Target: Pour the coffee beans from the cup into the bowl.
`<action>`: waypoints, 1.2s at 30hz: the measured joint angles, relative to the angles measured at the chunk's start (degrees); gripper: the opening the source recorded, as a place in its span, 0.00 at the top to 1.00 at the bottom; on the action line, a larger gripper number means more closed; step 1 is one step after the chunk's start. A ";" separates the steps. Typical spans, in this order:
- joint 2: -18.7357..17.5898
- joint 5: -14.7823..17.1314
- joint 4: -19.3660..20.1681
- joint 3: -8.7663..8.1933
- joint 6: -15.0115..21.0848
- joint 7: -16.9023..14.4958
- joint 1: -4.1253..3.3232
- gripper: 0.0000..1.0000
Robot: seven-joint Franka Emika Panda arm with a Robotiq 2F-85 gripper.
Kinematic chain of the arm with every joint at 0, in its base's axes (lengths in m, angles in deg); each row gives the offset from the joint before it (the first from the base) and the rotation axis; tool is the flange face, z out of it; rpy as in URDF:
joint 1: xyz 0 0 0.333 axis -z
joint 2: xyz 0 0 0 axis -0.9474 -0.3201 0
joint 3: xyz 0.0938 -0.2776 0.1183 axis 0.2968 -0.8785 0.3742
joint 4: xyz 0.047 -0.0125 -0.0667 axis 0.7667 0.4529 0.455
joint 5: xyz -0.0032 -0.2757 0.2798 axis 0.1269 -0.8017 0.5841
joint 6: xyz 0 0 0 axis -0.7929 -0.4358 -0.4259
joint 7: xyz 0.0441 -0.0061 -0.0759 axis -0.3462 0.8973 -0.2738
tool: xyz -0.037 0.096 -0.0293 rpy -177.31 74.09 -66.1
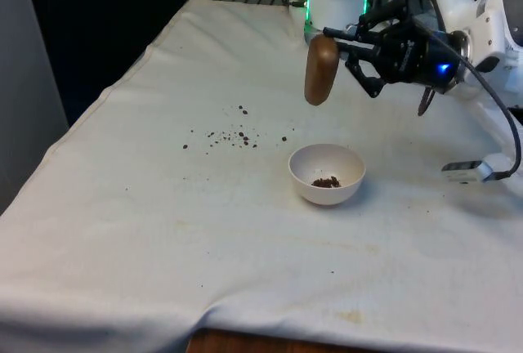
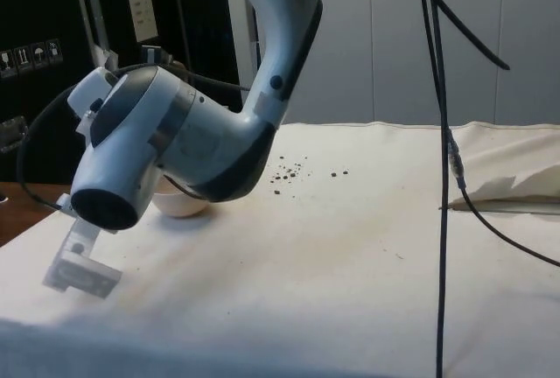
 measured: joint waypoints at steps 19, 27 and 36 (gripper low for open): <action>1.03 4.47 0.46 0.46 2.18 5.96 2.29 1.00; 3.27 6.25 1.95 0.40 4.47 6.99 4.01 1.00; 5.67 7.56 3.27 0.40 6.59 7.10 5.61 1.00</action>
